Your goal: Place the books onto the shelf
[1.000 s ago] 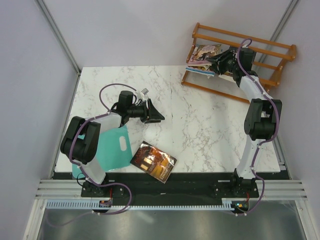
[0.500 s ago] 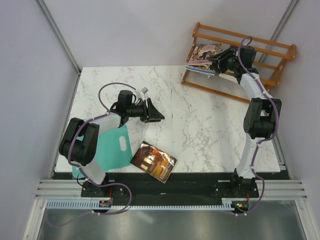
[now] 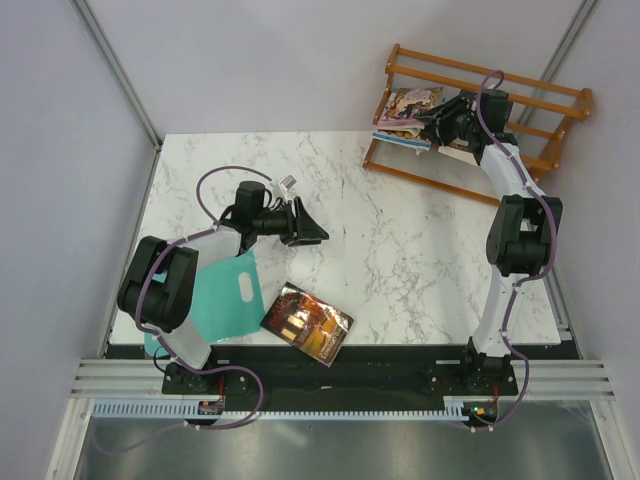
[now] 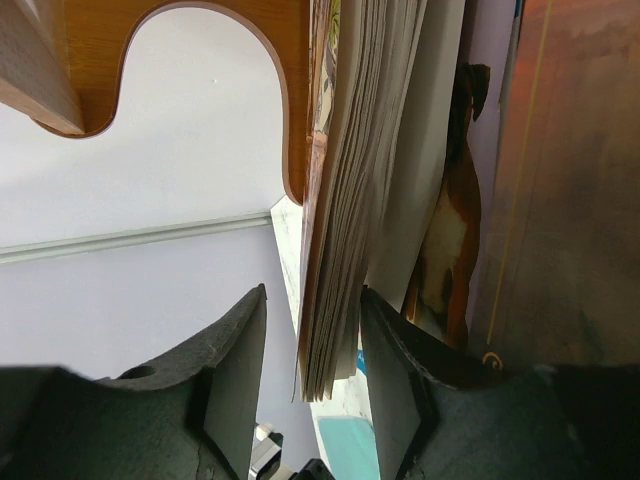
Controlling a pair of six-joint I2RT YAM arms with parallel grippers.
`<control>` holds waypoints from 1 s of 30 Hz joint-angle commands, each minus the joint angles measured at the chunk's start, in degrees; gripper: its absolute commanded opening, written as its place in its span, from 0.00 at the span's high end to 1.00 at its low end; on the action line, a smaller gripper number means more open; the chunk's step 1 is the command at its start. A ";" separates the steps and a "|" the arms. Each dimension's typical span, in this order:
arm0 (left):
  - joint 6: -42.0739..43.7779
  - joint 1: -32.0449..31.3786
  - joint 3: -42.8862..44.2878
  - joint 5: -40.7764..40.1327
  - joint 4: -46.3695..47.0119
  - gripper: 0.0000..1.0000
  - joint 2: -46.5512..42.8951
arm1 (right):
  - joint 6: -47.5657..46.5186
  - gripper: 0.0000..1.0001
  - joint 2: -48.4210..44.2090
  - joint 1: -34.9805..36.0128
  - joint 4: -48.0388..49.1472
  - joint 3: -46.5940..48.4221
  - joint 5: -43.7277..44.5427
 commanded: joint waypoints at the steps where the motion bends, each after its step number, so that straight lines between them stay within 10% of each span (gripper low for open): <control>1: 1.38 0.39 -0.12 -0.01 1.69 0.43 -1.98 | -1.21 0.50 -0.94 -0.30 0.03 0.36 -0.55; 30: 0.58 0.30 -0.90 0.34 3.01 0.43 -1.81 | -4.28 0.50 -15.53 -0.47 0.03 -15.90 1.03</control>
